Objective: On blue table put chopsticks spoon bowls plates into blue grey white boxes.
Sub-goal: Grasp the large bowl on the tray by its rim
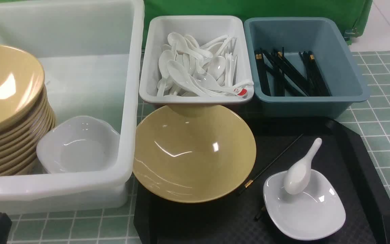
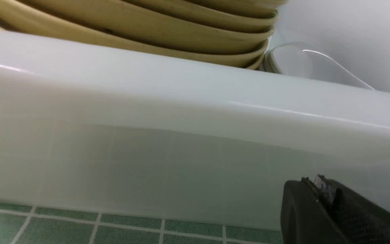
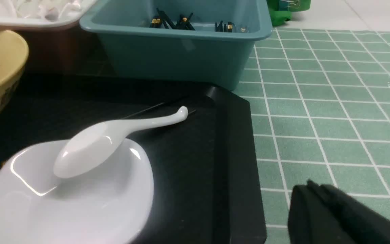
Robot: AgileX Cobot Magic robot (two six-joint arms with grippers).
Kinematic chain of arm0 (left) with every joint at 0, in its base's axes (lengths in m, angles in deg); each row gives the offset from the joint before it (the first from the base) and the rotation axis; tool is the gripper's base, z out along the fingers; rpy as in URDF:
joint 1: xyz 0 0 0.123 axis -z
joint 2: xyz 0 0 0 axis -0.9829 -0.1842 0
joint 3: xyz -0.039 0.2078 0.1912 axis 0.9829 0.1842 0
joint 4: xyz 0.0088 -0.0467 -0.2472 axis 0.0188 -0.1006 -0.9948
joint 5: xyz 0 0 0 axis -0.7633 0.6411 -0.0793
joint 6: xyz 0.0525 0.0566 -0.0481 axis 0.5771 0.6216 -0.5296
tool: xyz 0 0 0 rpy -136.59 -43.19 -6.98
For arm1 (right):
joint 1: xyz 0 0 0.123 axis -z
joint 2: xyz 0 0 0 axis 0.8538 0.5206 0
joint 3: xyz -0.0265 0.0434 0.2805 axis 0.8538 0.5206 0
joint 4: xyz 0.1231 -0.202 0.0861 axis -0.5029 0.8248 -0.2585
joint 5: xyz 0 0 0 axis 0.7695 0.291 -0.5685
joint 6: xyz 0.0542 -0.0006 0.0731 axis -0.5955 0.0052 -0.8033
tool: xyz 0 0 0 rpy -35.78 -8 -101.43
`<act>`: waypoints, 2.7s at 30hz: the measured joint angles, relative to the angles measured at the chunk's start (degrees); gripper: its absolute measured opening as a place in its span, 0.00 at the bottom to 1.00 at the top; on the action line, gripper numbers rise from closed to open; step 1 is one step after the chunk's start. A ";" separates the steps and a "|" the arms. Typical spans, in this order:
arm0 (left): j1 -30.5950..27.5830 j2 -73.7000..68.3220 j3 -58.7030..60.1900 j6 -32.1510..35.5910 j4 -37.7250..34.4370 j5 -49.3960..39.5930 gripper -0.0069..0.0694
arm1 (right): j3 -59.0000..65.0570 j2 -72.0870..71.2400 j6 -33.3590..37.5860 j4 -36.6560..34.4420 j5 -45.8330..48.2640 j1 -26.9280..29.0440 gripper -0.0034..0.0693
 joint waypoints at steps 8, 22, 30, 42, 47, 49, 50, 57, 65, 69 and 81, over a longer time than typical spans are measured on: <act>0.00 0.00 0.00 -0.06 0.00 0.00 0.09 | 0.00 0.00 0.00 0.00 0.00 0.00 0.12; 0.00 0.00 0.00 0.03 0.18 0.00 0.09 | 0.00 0.00 0.00 0.00 0.00 0.00 0.14; 0.00 0.00 0.00 1.68 3.27 0.49 0.09 | 0.00 0.00 0.00 0.00 0.00 0.00 0.15; 0.00 0.00 0.22 1.68 2.34 6.62 0.09 | 0.19 0.00 -0.29 0.00 -5.09 0.00 0.16; 0.00 0.00 0.22 1.68 1.97 20.71 0.09 | 0.23 0.00 -0.39 0.00 -21.64 0.00 0.17; 0.00 0.00 0.22 1.68 1.97 30.59 0.09 | 0.23 0.00 -0.45 0.00 -30.26 0.00 0.17; 0.00 0.00 0.22 1.68 1.97 32.83 0.09 | 0.23 0.00 -0.55 0.00 -33.14 0.00 0.17; 0.00 0.00 0.22 0.03 1.97 53.75 0.09 | 0.23 0.00 -15.99 0.00 -49.30 0.00 0.18; 0.00 0.01 -6.06 -6.37 2.84 57.52 0.09 | -4.41 0.00 -20.55 -0.06 -49.14 0.00 0.16; 0.00 -1.48 -20.20 -6.56 5.35 44.32 0.09 | -15.74 0.27 -14.88 0.11 -37.48 0.00 0.11; 0.00 -35.91 -39.04 -10.90 -4.04 6.64 0.09 | -30.73 22.48 3.50 -1.16 7.75 -0.14 0.11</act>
